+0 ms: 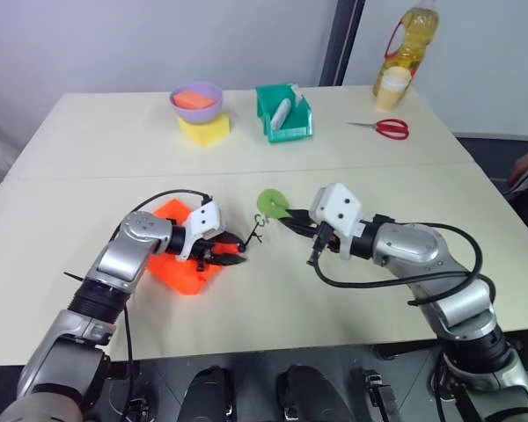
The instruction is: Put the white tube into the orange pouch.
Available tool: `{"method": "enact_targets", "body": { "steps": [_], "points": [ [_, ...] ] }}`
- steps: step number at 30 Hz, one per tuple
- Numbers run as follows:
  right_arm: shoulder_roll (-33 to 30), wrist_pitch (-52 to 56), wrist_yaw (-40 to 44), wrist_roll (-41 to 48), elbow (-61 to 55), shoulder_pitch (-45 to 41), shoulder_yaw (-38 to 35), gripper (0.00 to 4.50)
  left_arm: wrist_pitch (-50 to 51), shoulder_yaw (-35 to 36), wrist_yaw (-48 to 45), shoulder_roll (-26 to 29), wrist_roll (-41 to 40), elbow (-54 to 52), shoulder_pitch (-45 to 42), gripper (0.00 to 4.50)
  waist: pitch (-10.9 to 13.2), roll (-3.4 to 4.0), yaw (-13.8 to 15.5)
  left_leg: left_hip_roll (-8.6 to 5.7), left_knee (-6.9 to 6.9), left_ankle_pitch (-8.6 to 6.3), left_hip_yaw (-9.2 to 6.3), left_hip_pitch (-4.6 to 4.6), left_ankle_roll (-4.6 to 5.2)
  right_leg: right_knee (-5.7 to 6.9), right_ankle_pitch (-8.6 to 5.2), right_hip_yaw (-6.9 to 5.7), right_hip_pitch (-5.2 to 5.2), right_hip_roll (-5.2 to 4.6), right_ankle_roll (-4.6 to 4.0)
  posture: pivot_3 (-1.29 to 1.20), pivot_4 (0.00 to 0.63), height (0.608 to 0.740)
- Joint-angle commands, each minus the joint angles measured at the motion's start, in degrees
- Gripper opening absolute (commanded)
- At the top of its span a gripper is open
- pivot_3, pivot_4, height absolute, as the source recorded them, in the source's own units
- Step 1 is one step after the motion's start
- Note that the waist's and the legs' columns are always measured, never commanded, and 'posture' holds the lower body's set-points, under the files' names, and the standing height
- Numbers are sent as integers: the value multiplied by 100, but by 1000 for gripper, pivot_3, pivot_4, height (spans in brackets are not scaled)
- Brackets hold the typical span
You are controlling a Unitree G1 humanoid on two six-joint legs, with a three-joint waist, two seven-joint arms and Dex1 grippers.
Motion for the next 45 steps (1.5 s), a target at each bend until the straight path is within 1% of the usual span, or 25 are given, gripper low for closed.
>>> {"method": "enact_targets", "body": {
  "steps": [1,3,4,5,12,15,21,23,26,31,35,36,39,40,41,43,44,45],
  "points": [
    [37,-103,-20,57,-252,-144,-66,0,-59,28,-43,32,-7,-90,1,1759,0,0,-1,0,0,0,0,0,0,0,0,0,0,0,0,0,150,740],
    [34,-103,-19,57,-252,-143,-68,0,-36,41,-63,35,-36,-102,7,936,0,0,-2,0,0,0,0,0,0,1,0,0,0,0,0,0,150,740],
    [33,-102,-19,58,-251,-145,-67,0,-29,45,-69,36,-42,-103,6,391,0,0,-2,0,0,0,0,0,0,1,0,0,0,0,0,0,150,740],
    [31,-100,-20,58,-251,-146,-68,0,-21,47,-75,39,-46,-105,7,193,0,0,0,0,0,0,0,0,0,1,0,0,0,0,0,0,150,740],
    [21,-94,-33,50,-260,-137,-79,0,-39,46,-57,82,24,-88,9,198,0,0,-1,0,1,0,0,0,0,2,0,0,0,0,0,0,150,740],
    [-26,-129,-51,7,-207,-115,-145,0,-115,101,-97,184,34,-39,7,198,0,0,-5,0,1,0,0,0,0,2,0,0,0,0,0,0,150,740],
    [-289,-338,-188,-272,228,-102,-422,0,-341,113,-272,726,139,-188,233,198,0,0,-9,0,1,0,0,1,0,2,0,0,-1,0,0,0,150,740],
    [-409,-436,-343,-531,503,-136,-473,0,-311,158,-347,935,115,-325,375,198,0,0,-10,0,1,0,0,1,0,2,0,0,0,-1,0,0,150,740],
    [-547,-635,-755,-1037,1225,-294,-572,0,-197,273,-463,1350,57,-627,737,198,-1,1,-23,1,1,0,1,2,0,3,0,1,-1,-1,-1,0,150,740],
    [-586,-718,-1119,-1316,1893,-481,-696,0,-63,491,-544,1878,-76,-967,1280,198,-1,2,-26,1,-1,0,1,2,1,5,0,2,-4,0,-1,0,150,740],
    [-600,-771,-1127,-1364,2025,-480,-645,0,16,638,-426,2020,-198,-1118,1509,198,-1,2,-11,1,-1,-3,2,2,5,5,0,2,-3,0,-1,0,150,740],
    [-575,-781,-1074,-1320,1996,-463,-615,0,61,686,-387,2004,-272,-1159,1548,198,-1,2,-7,0,-1,-14,2,2,25,5,0,2,-2,-1,-1,0,150,740],
    [-449,-720,-827,-1028,1796,-405,-577,0,369,776,-355,1918,-560,-1352,1612,198,-1,2,-10,0,0,-15,2,2,27,5,0,2,-2,-1,-1,0,150,740],
    [-421,-694,-765,-947,1747,-392,-580,0,472,793,-341,1900,-627,-1410,1620,1248,-1,2,-11,0,0,-15,2,2,27,5,0,2,-2,-1,-1,0,150,740],
    [-383,-629,-659,-808,1661,-366,-593,363,635,838,-337,1862,-759,-1485,1614,1689,-1,2,-12,0,0,-15,1,2,27,6,0,1,-3,-1,-1,0,150,740],
    [-362,-489,-449,-571,1437,-283,-580,1157,912,972,-239,1772,-985,-1635,1594,2744,-1,2,-11,1,0,-15,1,2,27,6,0,2,-2,-1,-1,0,150,740],
    [-377,-448,-360,-496,1317,-224,-562,1654,1034,1039,-157,1737,-1068,-1699,1583,3305,-1,2,-9,1,0,-15,1,2,27,6,0,1,-2,-1,-1,0,150,740],
    [-402,-413,-296,-448,1199,-148,-559,2042,1127,1107,-87,1727,-1131,-1763,1591,3691,-1,2,-9,1,0,-15,1,2,27,6,0,1,-2,-1,-1,0,150,740]
  ]
}}
